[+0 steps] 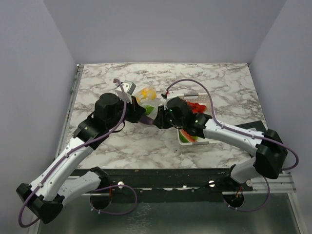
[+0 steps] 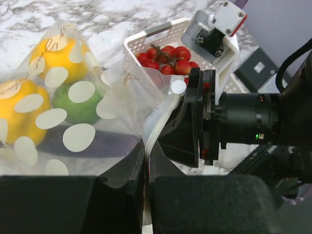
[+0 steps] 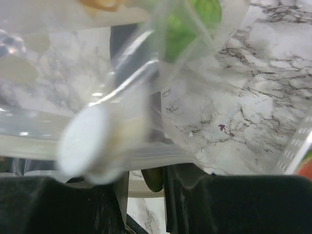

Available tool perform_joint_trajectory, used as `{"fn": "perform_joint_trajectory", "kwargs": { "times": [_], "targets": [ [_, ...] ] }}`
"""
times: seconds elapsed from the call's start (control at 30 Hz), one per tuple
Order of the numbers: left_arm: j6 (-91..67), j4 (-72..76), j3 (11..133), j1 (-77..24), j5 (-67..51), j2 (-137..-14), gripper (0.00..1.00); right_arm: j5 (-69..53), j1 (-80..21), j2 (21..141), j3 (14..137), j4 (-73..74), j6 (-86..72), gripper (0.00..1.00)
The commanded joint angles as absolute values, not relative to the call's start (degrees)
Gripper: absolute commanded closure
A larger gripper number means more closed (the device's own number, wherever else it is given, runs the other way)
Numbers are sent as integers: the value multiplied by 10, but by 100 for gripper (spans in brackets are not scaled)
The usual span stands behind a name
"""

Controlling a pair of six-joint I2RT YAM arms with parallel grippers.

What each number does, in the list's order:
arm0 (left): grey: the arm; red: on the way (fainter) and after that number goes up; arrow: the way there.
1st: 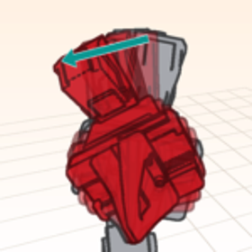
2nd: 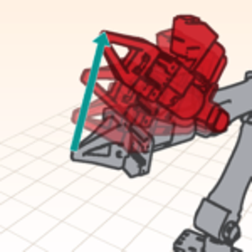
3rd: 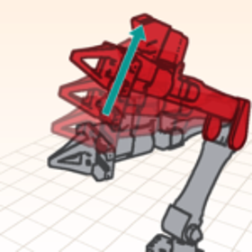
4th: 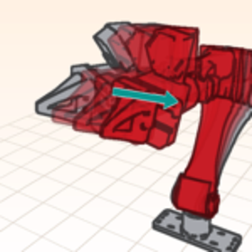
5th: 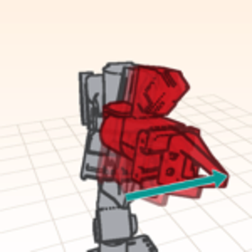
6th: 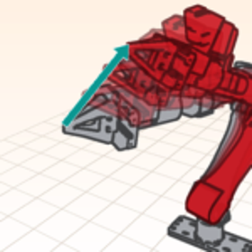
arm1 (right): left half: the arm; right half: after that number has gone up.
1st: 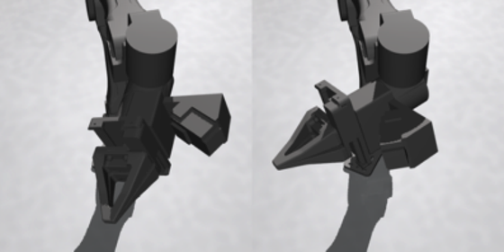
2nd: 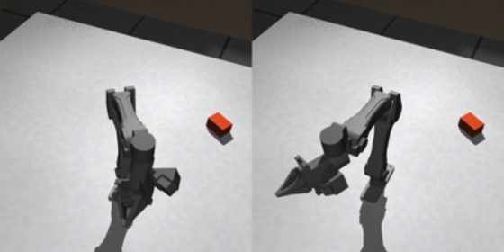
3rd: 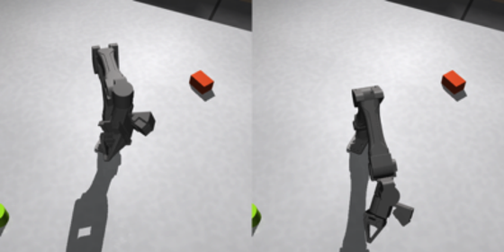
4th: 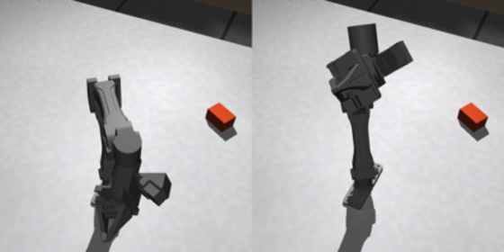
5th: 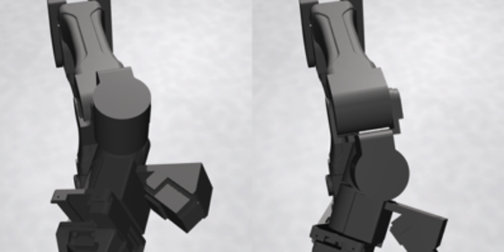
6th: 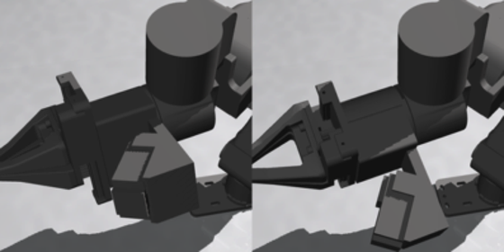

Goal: Place the food in the zip-top bag and seal the zipper
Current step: Adjust the fake vegetable in the zipper food storage bag.

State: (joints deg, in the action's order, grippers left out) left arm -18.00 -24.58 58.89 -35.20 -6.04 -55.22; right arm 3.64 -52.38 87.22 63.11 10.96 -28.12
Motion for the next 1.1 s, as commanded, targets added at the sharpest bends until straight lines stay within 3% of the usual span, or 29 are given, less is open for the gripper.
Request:
{"fn": "perform_joint_trajectory", "kwargs": {
  "times": [0.0,0.1,0.57,0.7,0.83,1.07],
  "targets": [
    [-240,-217,560,-351,-102,-489,92,113,-521,811,588,49,-295,99],
    [-239,-229,553,-352,-77,-523,100,139,-521,824,591,51,-295,99],
    [-278,-228,637,-352,-153,-518,100,277,-524,691,533,49,-309,99],
    [-302,-205,607,-352,-188,-547,100,255,-529,704,542,34,-315,100],
    [-313,-175,592,-354,-213,-548,100,322,-541,709,532,15,-324,99],
    [-327,-136,583,-355,-233,-573,100,282,-541,731,498,-89,-367,99]
  ]
}}
